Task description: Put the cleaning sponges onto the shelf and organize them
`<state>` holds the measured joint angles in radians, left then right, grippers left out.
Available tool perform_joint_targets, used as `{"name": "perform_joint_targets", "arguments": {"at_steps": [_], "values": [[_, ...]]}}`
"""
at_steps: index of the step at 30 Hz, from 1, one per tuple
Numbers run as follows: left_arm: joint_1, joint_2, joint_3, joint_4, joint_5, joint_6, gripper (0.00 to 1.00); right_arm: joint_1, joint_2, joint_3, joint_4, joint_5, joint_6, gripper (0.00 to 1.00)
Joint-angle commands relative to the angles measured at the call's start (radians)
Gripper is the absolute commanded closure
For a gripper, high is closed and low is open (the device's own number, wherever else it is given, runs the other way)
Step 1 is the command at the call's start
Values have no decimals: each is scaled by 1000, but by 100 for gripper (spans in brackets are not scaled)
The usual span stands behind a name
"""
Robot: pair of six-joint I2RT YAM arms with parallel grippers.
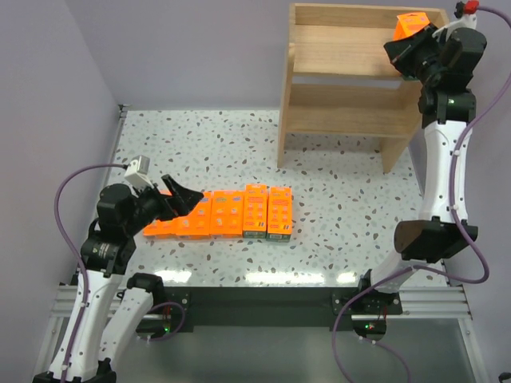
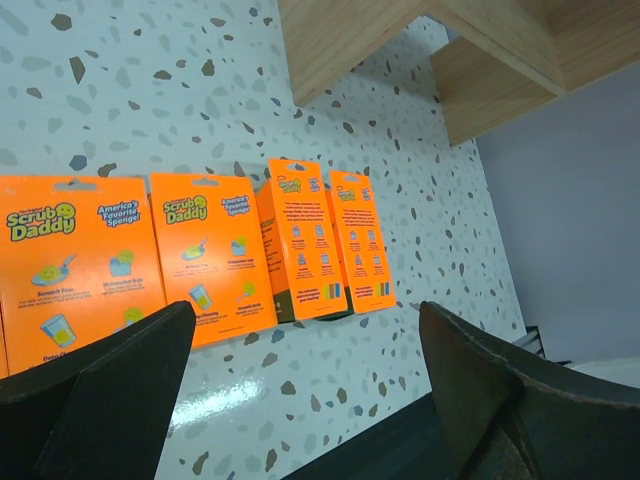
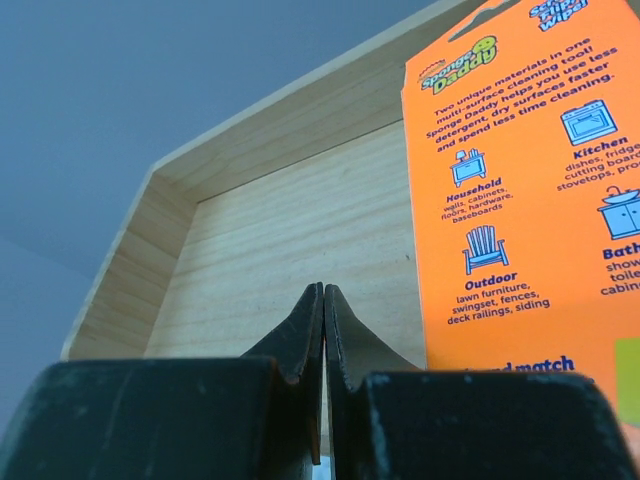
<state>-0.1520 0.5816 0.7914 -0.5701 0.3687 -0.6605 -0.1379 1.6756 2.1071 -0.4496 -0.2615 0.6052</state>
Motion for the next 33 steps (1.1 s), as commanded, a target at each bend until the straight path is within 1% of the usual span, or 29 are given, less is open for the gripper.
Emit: {"name": "perform_joint_targets", "arguments": {"at_steps": [1,3,4,5,8,9,10,11,12,13,14,15,16,17,18,19,20,21,22,23,24,25,26,27,29,30,32,33], "values": [[-3,-11,48,-16,-13,24,0,-8,-39,-10,118,-117,33,100],[-3,-12,48,-13,-13,18,1,-8,-88,-73,146,-157,50,100],[-3,-12,49,-13,-13,18,0,-9,-105,-90,182,-195,59,100],[-3,-12,49,-13,-13,16,0,-8,-122,-97,181,-262,67,100],[-3,-9,51,-5,-19,13,0,0,-226,-182,160,-372,70,100],[-3,-3,52,1,-17,9,0,21,-314,-256,140,-367,52,100],[-3,-2,54,6,-16,7,1,44,-362,-298,84,-354,24,100],[-3,1,55,9,-13,6,0,72,-405,-340,43,-270,-42,99],[-3,7,55,10,-10,4,0,128,-454,-420,7,-248,-60,97],[-3,9,54,12,-8,2,0,159,-524,-462,-42,-239,-70,94],[-3,9,46,16,-4,1,0,185,-556,-496,-81,-225,-93,84],[-3,14,43,21,-1,1,0,249,-579,-553,-130,-176,-111,79],[-3,17,43,22,4,2,0,283,-612,-579,-237,-153,-133,75],[-3,20,45,21,6,4,0,322,-625,-608,-291,-121,-166,63],[-3,26,46,19,7,5,0,398,-639,-683,-334,-28,-173,56],[-3,27,46,21,9,6,0,434,-664,-726,-390,7,-174,52],[-3,29,49,21,10,6,0,464,-677,-771,-405,39,-160,47],[-3,30,52,19,12,6,0,524,-691,-859,-411,69,-142,45],[-3,30,55,15,13,7,1,555,-701,-901,-399,132,-124,43],[-3,30,60,13,10,12,1,586,-711,-938,-391,161,-93,37],[-3,29,62,4,7,13,1,648,-709,-988,-391,197,-76,35],[-3,27,63,1,0,13,1,681,-708,-1012,-380,258,-61,34],[-3,26,65,-4,-2,15,1,714,-693,-1033,-368,280,-27,30],[-3,20,65,-10,-2,13,1,780,-682,-1065,-357,313,-10,28],[-3,15,68,-20,-10,12,0,842,-648,-1084,-336,396,37,26],[-3,8,68,-31,-11,13,1,900,-607,-1087,-331,427,54,25],[-3,-5,69,-43,-19,9,1,946,-565,-1082,-322,509,94,23],[-3,-18,72,-57,-24,7,1,968,-519,-1076,-322,530,111,23]]}}
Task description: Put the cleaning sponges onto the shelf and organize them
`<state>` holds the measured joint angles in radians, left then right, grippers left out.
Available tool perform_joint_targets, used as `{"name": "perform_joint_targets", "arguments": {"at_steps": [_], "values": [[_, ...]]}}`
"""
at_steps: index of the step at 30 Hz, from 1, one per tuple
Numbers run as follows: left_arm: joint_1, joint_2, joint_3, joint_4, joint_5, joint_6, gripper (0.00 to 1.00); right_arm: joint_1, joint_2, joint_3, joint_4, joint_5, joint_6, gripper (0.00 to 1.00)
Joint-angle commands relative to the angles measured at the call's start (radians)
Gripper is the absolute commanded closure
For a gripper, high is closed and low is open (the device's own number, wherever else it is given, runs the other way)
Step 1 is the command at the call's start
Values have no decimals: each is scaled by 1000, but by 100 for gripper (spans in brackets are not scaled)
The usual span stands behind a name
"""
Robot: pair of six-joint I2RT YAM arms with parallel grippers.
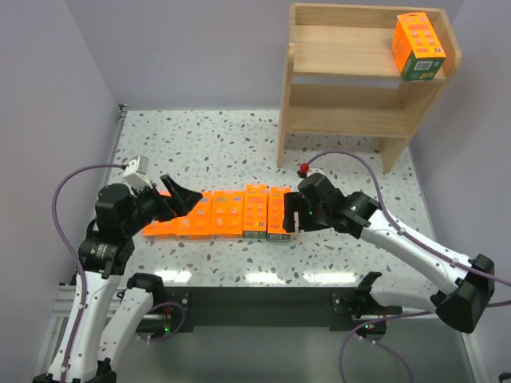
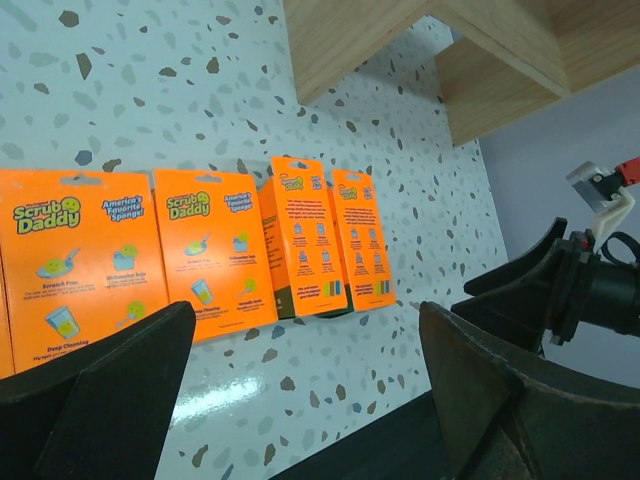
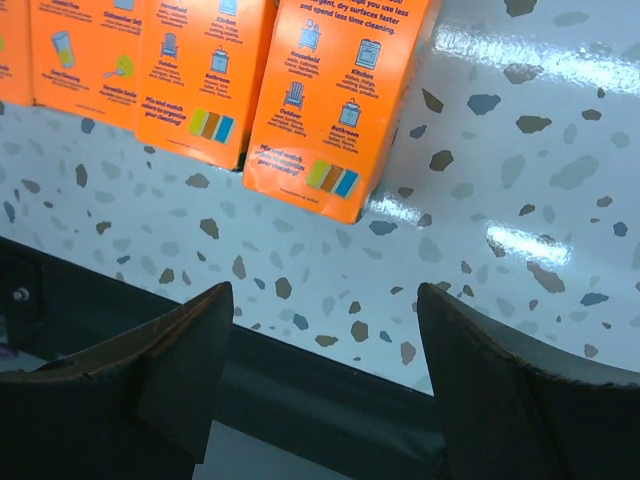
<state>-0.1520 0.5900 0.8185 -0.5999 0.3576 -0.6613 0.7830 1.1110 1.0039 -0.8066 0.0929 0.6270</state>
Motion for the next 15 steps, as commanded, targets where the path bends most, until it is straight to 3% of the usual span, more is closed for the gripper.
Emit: {"name": "perform_joint_targets", "arguments": {"at_steps": [1,7,15], "values": [[-3,-36,47,-34,-14,6,1,53,65,29,41,188,103,22],[-3,-91,59,-96,-49,3,0,107,246,32,89,209,180,14],[-3,-147,39,-133,-55,-14,0,136,340,84,129,206,188,12]]}}
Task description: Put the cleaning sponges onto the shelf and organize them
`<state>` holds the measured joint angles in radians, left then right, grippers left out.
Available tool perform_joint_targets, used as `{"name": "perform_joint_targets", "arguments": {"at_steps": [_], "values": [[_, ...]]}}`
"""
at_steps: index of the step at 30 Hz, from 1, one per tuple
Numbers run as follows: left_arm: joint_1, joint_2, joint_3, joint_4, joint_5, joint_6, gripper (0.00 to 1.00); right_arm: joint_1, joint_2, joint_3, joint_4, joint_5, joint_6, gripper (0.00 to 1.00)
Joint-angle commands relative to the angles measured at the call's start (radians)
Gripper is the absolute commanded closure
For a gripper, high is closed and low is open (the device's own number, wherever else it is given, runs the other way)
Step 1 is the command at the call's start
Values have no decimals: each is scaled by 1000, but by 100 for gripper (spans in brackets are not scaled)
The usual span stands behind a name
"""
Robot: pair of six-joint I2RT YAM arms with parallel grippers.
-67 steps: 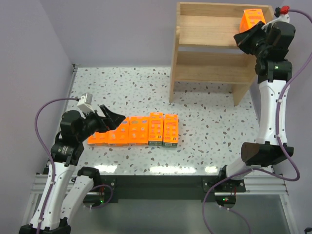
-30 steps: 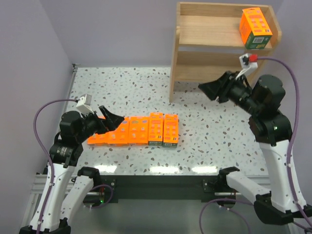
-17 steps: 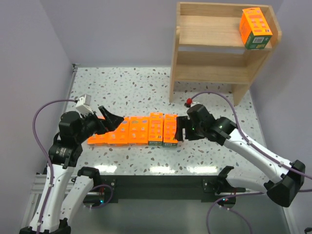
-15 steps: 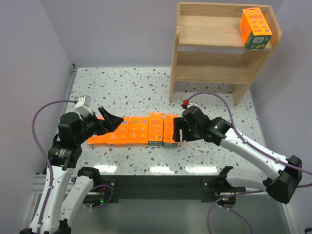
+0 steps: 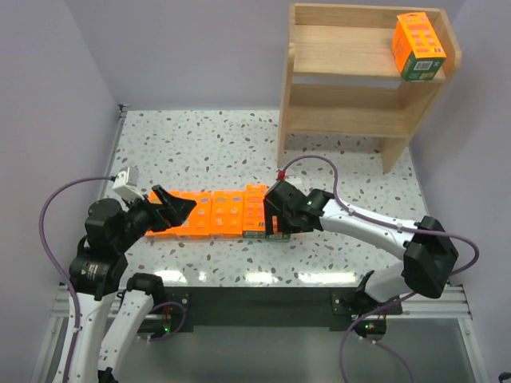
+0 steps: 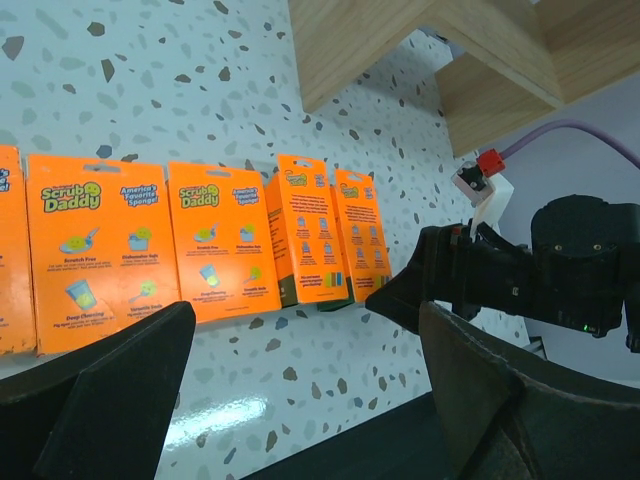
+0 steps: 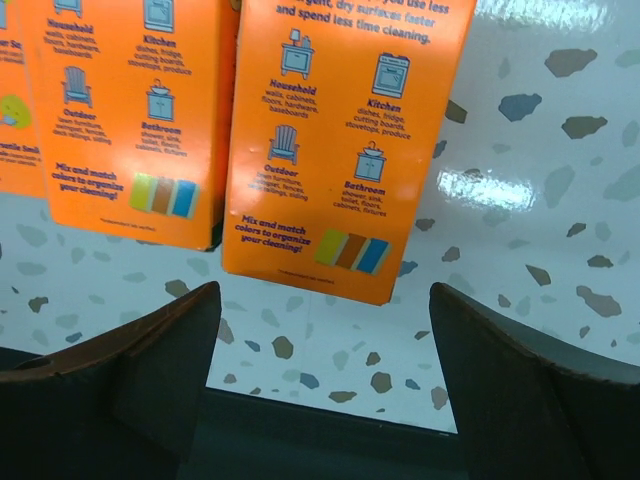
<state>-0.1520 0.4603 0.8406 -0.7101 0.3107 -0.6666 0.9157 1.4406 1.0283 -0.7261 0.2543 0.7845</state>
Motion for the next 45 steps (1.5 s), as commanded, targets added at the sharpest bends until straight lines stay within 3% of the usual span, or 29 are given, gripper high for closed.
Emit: {"name": "perform_joint_targets", "arguments": {"at_steps": [1,16,24,34,38,45], "values": [[-4,-21,15,-25,-13,-11,0,3,20,62,48,46,29,11],[-4,-32,22,-43,-15,-8,0,2,102,92,21,108,47,6],[-3,-35,22,-45,-13,-8,0,-31,86,29,17,137,27,6],[-3,-32,12,-38,-4,-11,0,-153,38,-14,51,-1,-210,7],[-3,-35,14,-40,-7,-10,0,-297,11,-36,40,-46,-300,7],[-3,-35,-3,-23,4,-16,0,-340,-9,-17,59,-113,-447,6]]}}
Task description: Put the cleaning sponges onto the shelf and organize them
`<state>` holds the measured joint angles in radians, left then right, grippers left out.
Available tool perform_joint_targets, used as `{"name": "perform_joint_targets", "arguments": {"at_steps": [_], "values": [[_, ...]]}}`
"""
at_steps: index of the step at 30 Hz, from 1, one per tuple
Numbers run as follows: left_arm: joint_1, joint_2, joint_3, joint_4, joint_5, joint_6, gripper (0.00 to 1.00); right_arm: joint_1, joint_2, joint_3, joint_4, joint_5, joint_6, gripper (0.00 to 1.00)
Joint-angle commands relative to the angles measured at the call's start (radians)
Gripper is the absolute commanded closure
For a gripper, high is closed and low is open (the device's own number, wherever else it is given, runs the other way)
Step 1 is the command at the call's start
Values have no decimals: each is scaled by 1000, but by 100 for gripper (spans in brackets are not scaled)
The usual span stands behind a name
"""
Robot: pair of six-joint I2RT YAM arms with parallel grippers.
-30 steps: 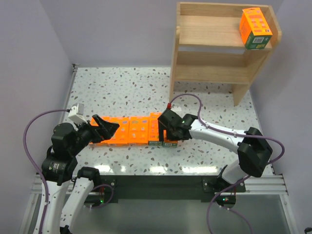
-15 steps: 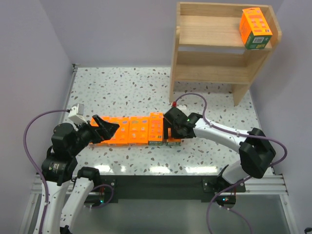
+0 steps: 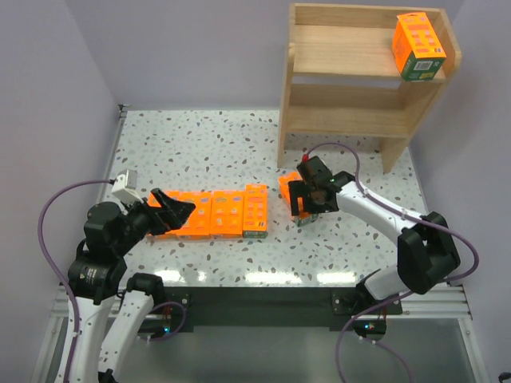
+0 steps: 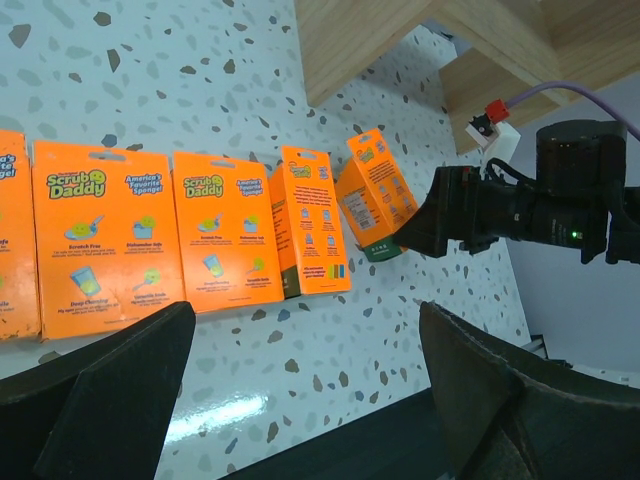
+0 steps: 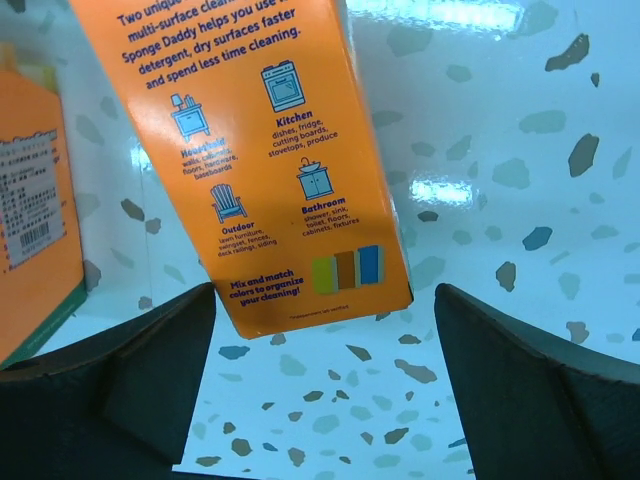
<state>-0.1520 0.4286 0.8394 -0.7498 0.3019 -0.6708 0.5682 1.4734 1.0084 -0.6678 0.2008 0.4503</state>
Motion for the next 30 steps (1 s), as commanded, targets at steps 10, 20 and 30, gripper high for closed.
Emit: {"name": "perform_joint_targets", "arguments": {"at_steps": [10,20,30], "values": [[-3,7,-14,27,20,-6,0,6,-102,-25,48,-51,-256,2],[-3,13,-10,20,19,14,0,7,-18,-25,138,-17,-263,2],[-3,10,-26,23,20,14,0,7,88,-37,221,-49,-251,4]]}}
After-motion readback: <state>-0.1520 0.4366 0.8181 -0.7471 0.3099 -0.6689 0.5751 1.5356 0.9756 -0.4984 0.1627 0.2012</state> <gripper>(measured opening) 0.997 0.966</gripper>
